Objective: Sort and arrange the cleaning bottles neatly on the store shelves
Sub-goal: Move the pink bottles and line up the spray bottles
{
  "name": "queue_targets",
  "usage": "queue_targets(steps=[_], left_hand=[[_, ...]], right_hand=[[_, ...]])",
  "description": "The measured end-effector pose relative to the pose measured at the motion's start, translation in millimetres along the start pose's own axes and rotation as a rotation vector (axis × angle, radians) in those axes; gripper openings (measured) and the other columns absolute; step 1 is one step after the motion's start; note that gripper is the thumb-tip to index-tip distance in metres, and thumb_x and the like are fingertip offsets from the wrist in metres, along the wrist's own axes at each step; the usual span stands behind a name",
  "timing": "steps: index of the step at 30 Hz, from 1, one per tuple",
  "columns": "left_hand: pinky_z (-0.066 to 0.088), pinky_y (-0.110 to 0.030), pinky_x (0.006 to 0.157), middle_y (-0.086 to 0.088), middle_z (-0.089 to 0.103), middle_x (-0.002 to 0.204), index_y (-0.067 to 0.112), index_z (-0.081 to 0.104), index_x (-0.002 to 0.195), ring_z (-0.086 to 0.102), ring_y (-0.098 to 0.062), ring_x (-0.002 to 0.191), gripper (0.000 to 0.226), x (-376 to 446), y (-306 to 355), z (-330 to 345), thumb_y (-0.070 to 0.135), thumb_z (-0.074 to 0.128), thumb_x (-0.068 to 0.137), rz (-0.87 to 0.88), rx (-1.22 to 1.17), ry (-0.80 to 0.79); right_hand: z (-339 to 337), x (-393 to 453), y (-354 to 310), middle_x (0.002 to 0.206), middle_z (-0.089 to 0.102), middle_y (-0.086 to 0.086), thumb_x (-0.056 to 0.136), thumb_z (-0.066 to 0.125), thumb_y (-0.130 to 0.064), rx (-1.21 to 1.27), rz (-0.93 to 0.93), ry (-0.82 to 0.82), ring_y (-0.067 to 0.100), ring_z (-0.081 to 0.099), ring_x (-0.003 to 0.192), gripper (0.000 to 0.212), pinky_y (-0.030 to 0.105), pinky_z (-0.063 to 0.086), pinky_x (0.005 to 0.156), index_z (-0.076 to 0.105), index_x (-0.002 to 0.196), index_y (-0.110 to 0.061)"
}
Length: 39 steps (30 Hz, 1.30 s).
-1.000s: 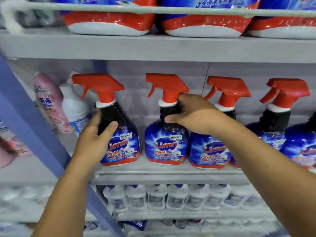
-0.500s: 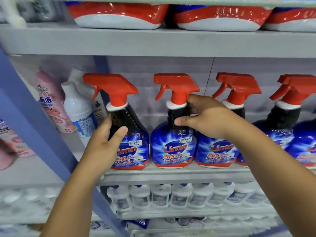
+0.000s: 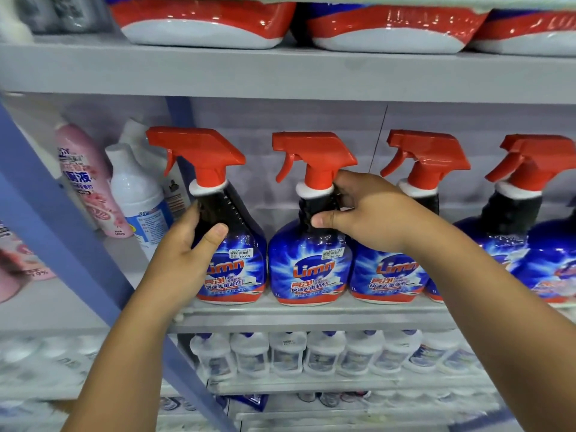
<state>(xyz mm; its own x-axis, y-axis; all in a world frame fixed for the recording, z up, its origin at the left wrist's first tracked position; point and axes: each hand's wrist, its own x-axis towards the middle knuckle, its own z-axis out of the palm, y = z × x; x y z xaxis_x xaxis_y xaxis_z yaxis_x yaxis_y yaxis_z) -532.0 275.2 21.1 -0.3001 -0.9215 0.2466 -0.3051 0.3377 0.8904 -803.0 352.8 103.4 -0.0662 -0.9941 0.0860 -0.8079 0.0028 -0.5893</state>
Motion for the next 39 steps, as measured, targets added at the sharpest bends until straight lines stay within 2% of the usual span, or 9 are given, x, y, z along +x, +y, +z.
queue_targets(steps=[7, 9, 12, 16, 20, 24, 26, 32, 39], left_hand=[[0.051, -0.051, 0.104, 0.021, 0.071, 0.118, 0.05, 0.058, 0.125, 0.066, -0.004, 0.112, 0.04, -6.4, 1.2, 1.8, 0.056, 0.056, 0.085, -0.02, -0.003, 0.058], [0.046, -0.05, 0.11, 0.018, 0.067, 0.128, 0.041, 0.059, 0.132, 0.061, -0.007, 0.123, 0.046, -17.2, -0.4, 7.8, 0.051, 0.059, 0.087, 0.038, -0.01, 0.253], [0.045, -0.059, 0.105, -0.001, 0.065, 0.124, 0.024, 0.064, 0.12, 0.06, -0.028, 0.121, 0.026, -44.6, 12.7, 29.3, 0.034, 0.059, 0.096, 0.318, 0.016, 0.511], [0.04, -0.038, 0.116, 0.005, 0.059, 0.139, 0.033, 0.055, 0.131, 0.055, -0.011, 0.133, 0.047, -37.5, 47.6, 64.5, 0.036, 0.069, 0.086, 0.305, -0.165, 0.208], [0.04, -0.028, 0.112, 0.032, 0.056, 0.133, 0.041, 0.046, 0.144, 0.051, 0.012, 0.127, 0.074, -12.2, 68.3, 93.9, 0.052, 0.076, 0.078, 0.127, -0.099, 0.107], [0.046, -0.011, 0.079, 0.029, 0.065, 0.096, 0.037, 0.061, 0.115, 0.06, 0.013, 0.097, 0.028, -1.9, 73.7, 109.3, 0.043, 0.069, 0.089, 0.019, 0.038, 0.038], [0.041, -0.006, 0.067, 0.024, 0.063, 0.086, 0.036, 0.058, 0.103, 0.059, 0.01, 0.085, 0.015, -1.8, 71.8, 111.5, 0.041, 0.067, 0.092, 0.024, 0.082, 0.026], [0.042, -0.009, 0.068, 0.022, 0.066, 0.091, 0.039, 0.057, 0.104, 0.06, 0.014, 0.085, 0.011, -3.2, 72.0, 107.2, 0.038, 0.064, 0.096, 0.031, 0.058, -0.02], [0.051, -0.017, 0.093, 0.023, 0.073, 0.109, 0.044, 0.067, 0.11, 0.066, 0.005, 0.106, 0.021, -22.2, 67.8, 90.8, 0.036, 0.073, 0.09, 0.108, -0.113, 0.12]], right_hand=[[4.8, -28.9, 2.3, 0.121, 0.07, -0.011, 0.089, 0.073, -0.041, 0.01, -0.051, 0.004, 0.008, 0.066, 0.111, 0.044, 0.03, 0.053, 0.094, 0.055, 0.129, -0.036], [-3.8, -59.1, 9.7, 0.13, 0.067, -0.013, 0.088, 0.075, -0.039, 0.092, -0.023, 0.001, 0.001, 0.063, 0.118, 0.053, 0.024, 0.051, 0.101, 0.057, 0.137, -0.033], [-33.3, -103.1, 24.6, 0.098, 0.079, -0.004, 0.086, 0.075, -0.021, 0.349, 0.078, 0.183, 0.008, 0.075, 0.089, 0.023, 0.017, 0.057, 0.085, 0.074, 0.109, -0.024], [-63.4, -100.4, 56.6, 0.089, 0.078, -0.01, 0.087, 0.076, -0.026, 0.253, 0.138, 0.416, 0.002, 0.073, 0.083, 0.013, 0.014, 0.057, 0.079, 0.073, 0.099, -0.027], [-60.1, -75.4, 61.7, 0.099, 0.066, -0.033, 0.083, 0.079, -0.038, 0.096, 0.088, 0.248, -0.019, 0.061, 0.097, 0.023, 0.001, 0.045, 0.082, 0.064, 0.1, -0.041], [-53.4, -55.3, 75.1, 0.105, 0.072, -0.012, 0.082, 0.08, -0.035, 0.079, 0.097, 0.235, 0.006, 0.068, 0.101, 0.027, 0.031, 0.053, 0.092, 0.066, 0.105, -0.031], [-54.9, -52.9, 80.0, 0.102, 0.073, -0.01, 0.084, 0.081, -0.03, 0.095, 0.079, 0.217, 0.006, 0.068, 0.097, 0.022, 0.029, 0.053, 0.089, 0.064, 0.098, -0.036], [-59.2, -55.3, 81.5, 0.08, 0.068, -0.024, 0.085, 0.079, -0.029, 0.064, 0.03, 0.183, -0.014, 0.061, 0.075, 0.022, 0.004, 0.043, 0.068, 0.061, 0.094, -0.038], [-40.7, -68.2, 81.5, 0.101, 0.071, -0.022, 0.084, 0.077, -0.037, 0.04, 0.083, 0.304, -0.004, 0.067, 0.096, 0.027, 0.015, 0.049, 0.081, 0.062, 0.106, -0.043]])
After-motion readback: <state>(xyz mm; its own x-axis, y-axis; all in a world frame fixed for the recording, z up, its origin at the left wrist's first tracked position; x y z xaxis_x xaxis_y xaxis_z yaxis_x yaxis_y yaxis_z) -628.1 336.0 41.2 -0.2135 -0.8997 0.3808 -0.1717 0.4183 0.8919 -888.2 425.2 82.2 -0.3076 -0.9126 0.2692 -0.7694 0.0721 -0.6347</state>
